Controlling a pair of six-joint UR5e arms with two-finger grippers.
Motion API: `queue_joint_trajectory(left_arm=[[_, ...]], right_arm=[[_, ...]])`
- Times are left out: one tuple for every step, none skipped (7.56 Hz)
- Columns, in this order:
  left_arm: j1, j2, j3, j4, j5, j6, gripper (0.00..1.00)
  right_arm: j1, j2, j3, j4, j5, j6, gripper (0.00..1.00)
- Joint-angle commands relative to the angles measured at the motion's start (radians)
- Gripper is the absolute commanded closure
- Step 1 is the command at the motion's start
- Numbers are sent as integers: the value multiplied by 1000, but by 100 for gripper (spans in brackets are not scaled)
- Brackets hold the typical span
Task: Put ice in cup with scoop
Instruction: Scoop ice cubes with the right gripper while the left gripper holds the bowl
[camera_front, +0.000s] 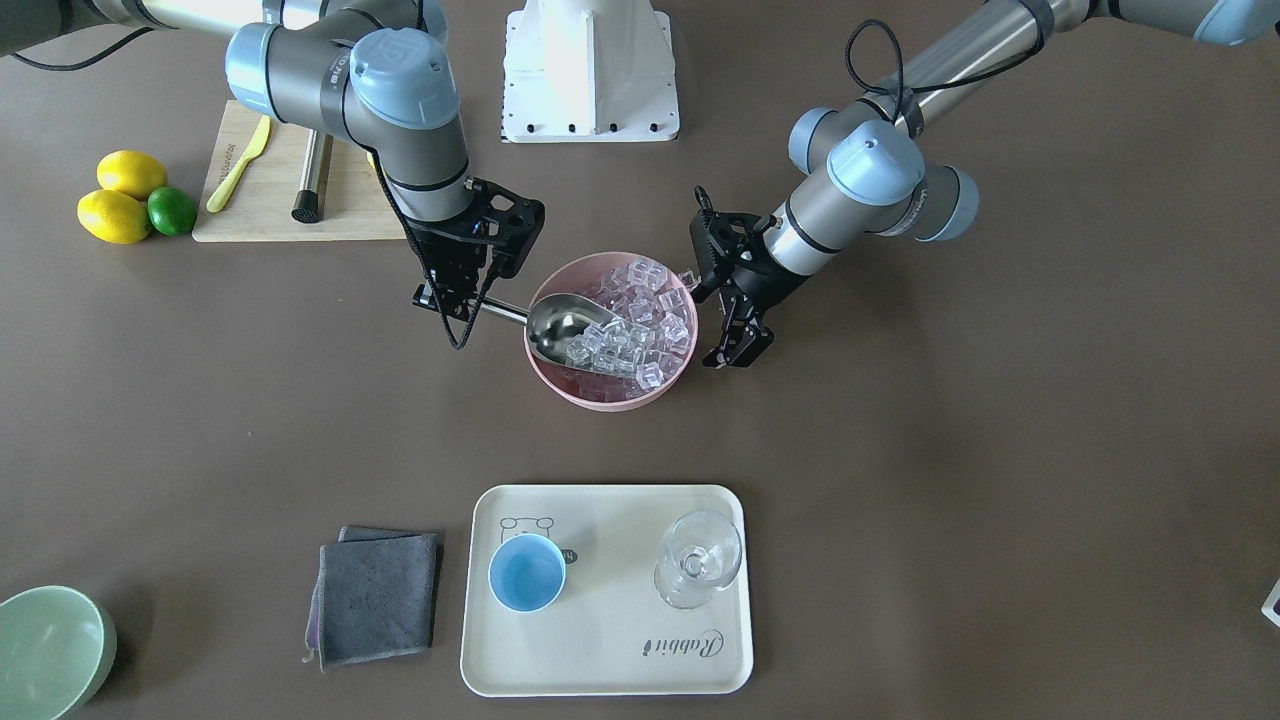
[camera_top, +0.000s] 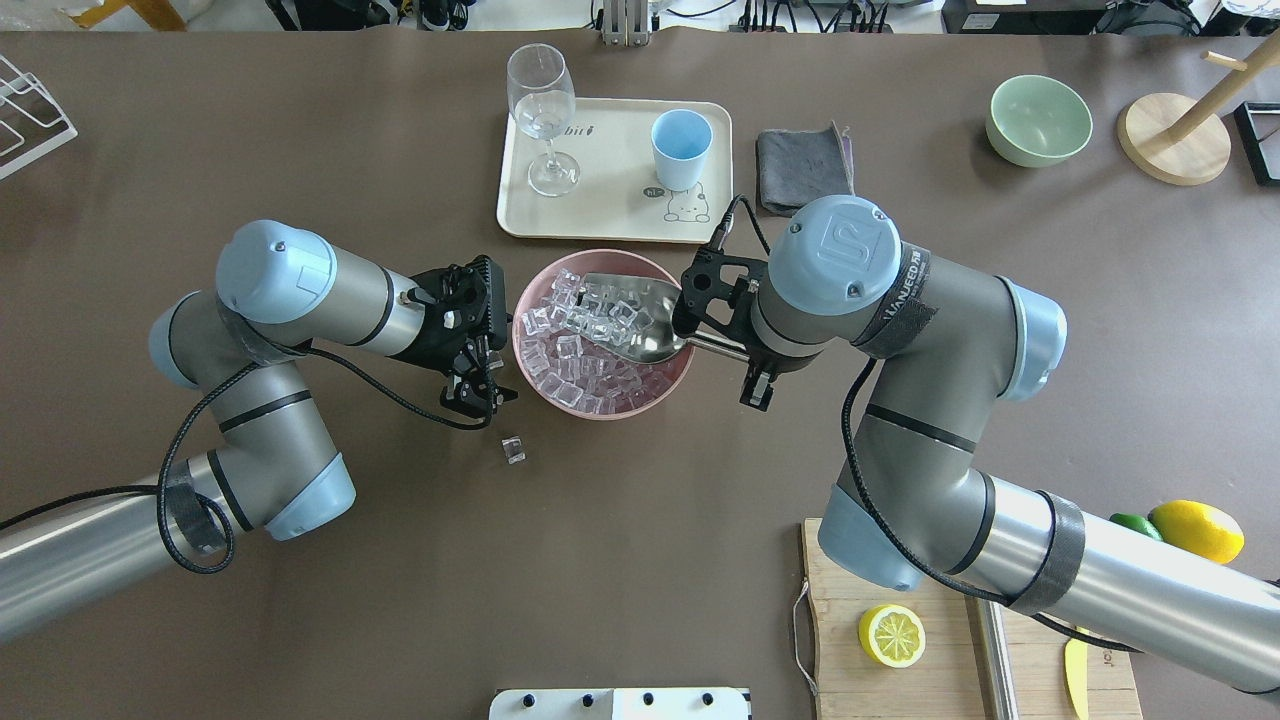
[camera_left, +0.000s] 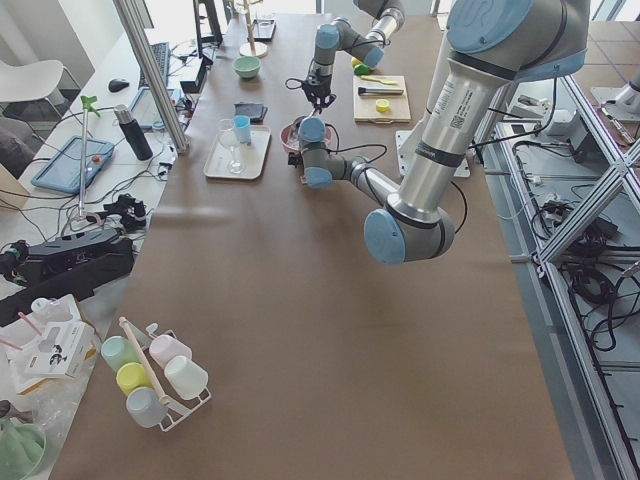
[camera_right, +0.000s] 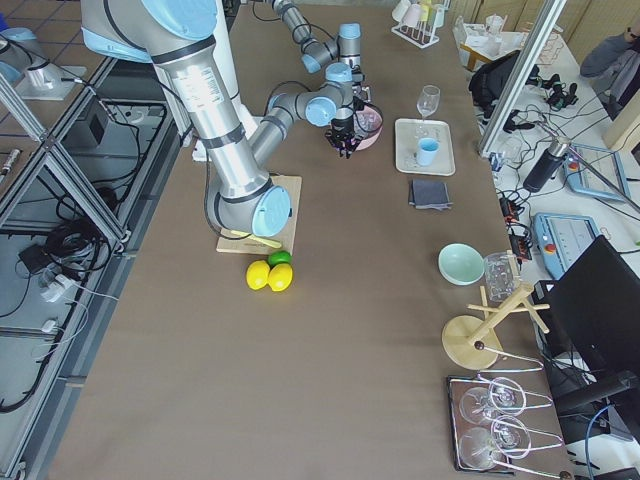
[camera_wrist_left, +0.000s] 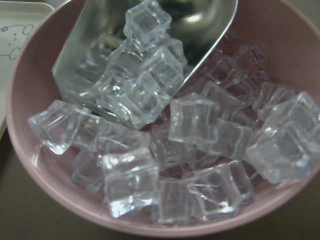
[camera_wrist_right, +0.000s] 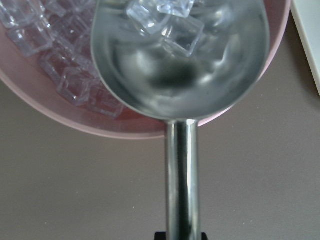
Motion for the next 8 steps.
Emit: queue_joint_trajectory(left_arm=[[0,0,5,0,1,0,1],[0,0,5,0,1,2,1],[1,0,6,1,-1,2,1],[0,0,6,1,1,2,1],[1,0,6,1,-1,2,1],[0,0,5,1,-1,3,1],[0,0,3,1,-1,9,1],[-5,3,0,4,-8,12,1]], right_arm=[[18,-22,3,68,28,57,100],[18,-27,1,91,29,82,100],[19,-45,6,149,58,113,100],[21,-74,6,215,84,152,100],[24,-82,8,250,85,177,100],[31,-84,17,258,94,199,100],[57,-85,21,254,133,217,100],[92,-85,21,245,172,239,100]])
